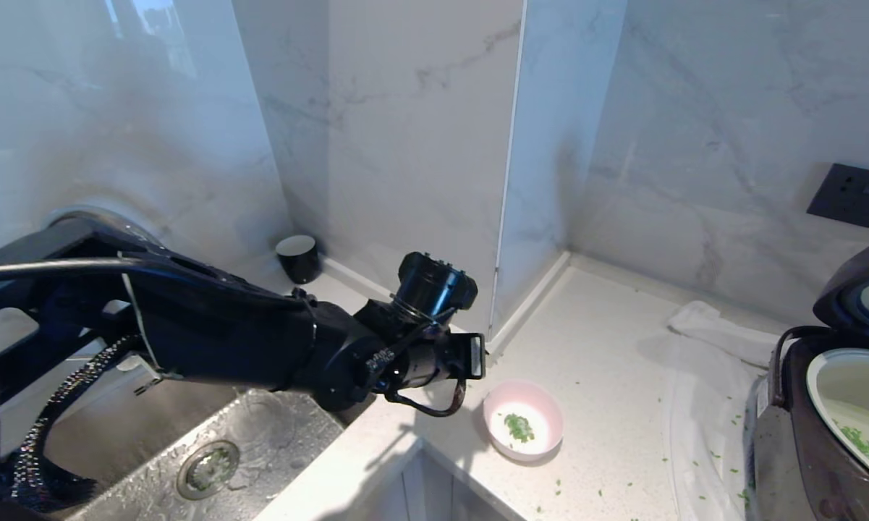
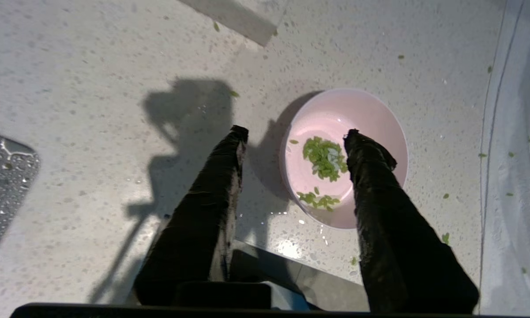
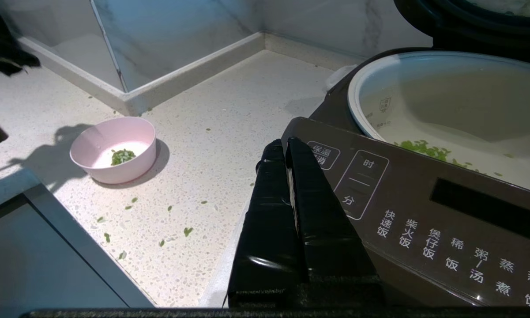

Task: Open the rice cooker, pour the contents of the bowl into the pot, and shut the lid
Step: Pick up the bowl on the table

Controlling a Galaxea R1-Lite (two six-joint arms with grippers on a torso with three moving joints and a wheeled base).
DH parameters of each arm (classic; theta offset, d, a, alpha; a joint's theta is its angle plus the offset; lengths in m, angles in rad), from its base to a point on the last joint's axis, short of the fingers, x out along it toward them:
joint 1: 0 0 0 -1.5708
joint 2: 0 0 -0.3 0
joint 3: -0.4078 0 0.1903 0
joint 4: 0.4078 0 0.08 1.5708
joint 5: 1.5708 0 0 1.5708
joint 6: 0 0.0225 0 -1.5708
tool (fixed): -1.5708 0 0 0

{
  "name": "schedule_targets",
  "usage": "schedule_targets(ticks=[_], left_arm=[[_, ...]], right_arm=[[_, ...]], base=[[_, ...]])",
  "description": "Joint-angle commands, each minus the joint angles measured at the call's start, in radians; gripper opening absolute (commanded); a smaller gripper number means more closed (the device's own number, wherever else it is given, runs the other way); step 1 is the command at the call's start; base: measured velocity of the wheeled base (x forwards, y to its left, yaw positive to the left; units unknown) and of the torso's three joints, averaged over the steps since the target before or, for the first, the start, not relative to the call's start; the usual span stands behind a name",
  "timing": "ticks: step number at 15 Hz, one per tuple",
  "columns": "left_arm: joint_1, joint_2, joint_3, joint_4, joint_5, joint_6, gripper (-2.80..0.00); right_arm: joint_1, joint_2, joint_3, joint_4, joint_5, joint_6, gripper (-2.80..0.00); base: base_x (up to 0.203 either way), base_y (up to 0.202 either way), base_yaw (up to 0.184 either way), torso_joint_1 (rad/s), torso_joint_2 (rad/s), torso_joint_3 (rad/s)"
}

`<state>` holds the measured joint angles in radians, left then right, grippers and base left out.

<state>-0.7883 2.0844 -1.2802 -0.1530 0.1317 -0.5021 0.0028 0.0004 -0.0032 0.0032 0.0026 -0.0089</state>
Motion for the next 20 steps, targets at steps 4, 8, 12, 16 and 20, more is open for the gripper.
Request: schedule_targets(ticks=[4, 8, 12, 16, 20], left_arm=[[-0.026, 0.137, -0.077, 0.059, 0.002, -0.004, 0.0], [-0.046, 0.176, -0.078, 0.059, 0.003, -0.006, 0.0], [-0.078, 0.215, -0.074, 0.059, 0.009, -0.017, 0.0], [-0.098, 0.29, -0.118, 0.055, 0.014, -0.029, 0.0], [-0.104, 0.328, -0.178, 0.082, 0.066, -0.024, 0.0]], right_arm=[[0.0, 0.001, 0.0, 0.0, 0.001, 0.0, -2.8], [0.0, 0.0, 0.0, 0.0, 0.001, 0.0, -2.8], [0.0, 0.0, 0.0, 0.0, 0.001, 0.0, -2.8], [0.0, 0.0, 0.0, 0.0, 0.001, 0.0, -2.8], [0.0, 0.0, 0.0, 0.0, 0.001, 0.0, -2.8]], base=[[0.0, 0.0, 0.0, 0.0, 0.0, 0.0], [0.0, 0.0, 0.0, 0.0, 0.0, 0.0], [0.0, 0.0, 0.0, 0.0, 0.0, 0.0], [0.0, 0.0, 0.0, 0.0, 0.0, 0.0], [0.0, 0.0, 0.0, 0.0, 0.0, 0.0]])
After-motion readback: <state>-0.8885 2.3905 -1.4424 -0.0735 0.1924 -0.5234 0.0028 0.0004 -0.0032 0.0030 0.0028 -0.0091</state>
